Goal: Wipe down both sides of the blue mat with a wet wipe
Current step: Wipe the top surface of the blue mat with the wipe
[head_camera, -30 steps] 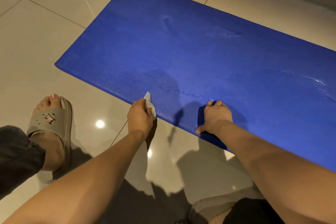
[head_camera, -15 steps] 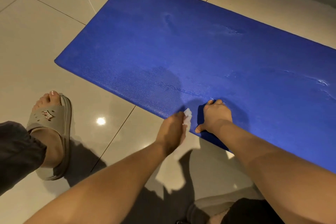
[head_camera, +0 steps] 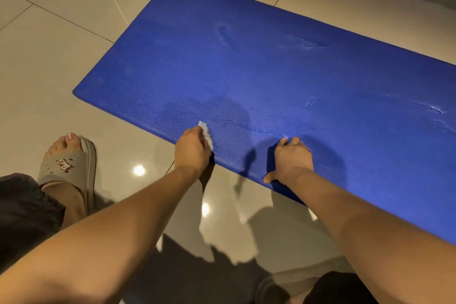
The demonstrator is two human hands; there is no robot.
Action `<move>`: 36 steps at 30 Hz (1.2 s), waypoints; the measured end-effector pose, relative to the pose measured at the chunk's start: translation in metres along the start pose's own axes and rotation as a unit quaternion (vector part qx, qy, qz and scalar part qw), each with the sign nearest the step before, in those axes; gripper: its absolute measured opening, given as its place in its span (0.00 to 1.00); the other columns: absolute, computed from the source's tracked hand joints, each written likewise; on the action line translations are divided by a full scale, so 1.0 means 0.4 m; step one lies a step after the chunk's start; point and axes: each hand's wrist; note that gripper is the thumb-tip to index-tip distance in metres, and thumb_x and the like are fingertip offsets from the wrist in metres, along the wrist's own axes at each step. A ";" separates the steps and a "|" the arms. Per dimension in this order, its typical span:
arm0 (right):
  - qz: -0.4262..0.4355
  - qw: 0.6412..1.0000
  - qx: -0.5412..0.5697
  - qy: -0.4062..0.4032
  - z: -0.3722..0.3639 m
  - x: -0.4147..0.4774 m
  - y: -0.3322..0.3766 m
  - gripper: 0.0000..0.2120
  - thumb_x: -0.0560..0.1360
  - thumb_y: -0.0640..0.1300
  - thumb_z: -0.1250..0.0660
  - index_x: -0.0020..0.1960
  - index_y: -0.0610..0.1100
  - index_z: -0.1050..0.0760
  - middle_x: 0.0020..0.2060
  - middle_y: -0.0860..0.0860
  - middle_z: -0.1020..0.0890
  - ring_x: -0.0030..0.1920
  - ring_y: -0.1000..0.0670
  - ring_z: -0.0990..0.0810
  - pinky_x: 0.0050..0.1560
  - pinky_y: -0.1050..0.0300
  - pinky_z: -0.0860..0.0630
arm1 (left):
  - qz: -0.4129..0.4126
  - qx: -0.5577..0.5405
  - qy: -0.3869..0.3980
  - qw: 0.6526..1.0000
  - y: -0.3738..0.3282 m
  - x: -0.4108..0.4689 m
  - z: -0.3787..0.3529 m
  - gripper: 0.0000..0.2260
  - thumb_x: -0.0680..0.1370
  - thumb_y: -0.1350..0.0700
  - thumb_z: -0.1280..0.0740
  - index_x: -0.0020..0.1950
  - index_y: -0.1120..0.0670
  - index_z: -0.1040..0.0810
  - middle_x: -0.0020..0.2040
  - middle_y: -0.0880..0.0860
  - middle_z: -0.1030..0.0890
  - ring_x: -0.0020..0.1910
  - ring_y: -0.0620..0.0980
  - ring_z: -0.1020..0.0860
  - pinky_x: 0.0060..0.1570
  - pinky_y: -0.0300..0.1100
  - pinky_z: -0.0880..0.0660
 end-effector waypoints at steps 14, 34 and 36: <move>-0.003 0.996 0.074 -0.043 0.052 0.084 -0.134 0.61 0.62 0.73 0.27 0.81 0.47 0.53 0.73 0.40 0.38 0.71 0.38 0.33 0.64 0.44 0.31 | -0.215 0.193 0.039 0.957 -0.059 0.000 -0.024 0.05 0.77 0.57 0.33 0.46 0.58 0.20 0.46 0.58 0.24 0.42 0.61 0.24 0.39 0.50 0.28; -0.039 0.993 0.013 0.108 0.057 0.156 -0.070 0.75 0.60 0.67 0.20 0.78 0.44 0.76 0.79 0.35 0.63 0.80 0.34 0.61 0.74 0.38 0.37 | -0.235 0.069 0.202 0.948 -0.126 -0.023 -0.065 0.09 0.82 0.57 0.40 0.46 0.57 0.24 0.44 0.59 0.21 0.49 0.65 0.22 0.41 0.41 0.31; -0.039 0.993 0.014 0.107 0.053 0.154 -0.070 0.75 0.61 0.67 0.20 0.78 0.45 0.76 0.79 0.35 0.64 0.80 0.35 0.61 0.74 0.39 0.37 | -0.285 0.111 0.201 0.931 -0.123 -0.022 -0.074 0.10 0.81 0.58 0.39 0.57 0.57 0.20 0.51 0.59 0.19 0.50 0.62 0.22 0.42 0.39 0.29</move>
Point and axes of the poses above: each hand's wrist, its own x-axis towards the middle knuckle, its own z-axis out of the back of the hand, y = z × x
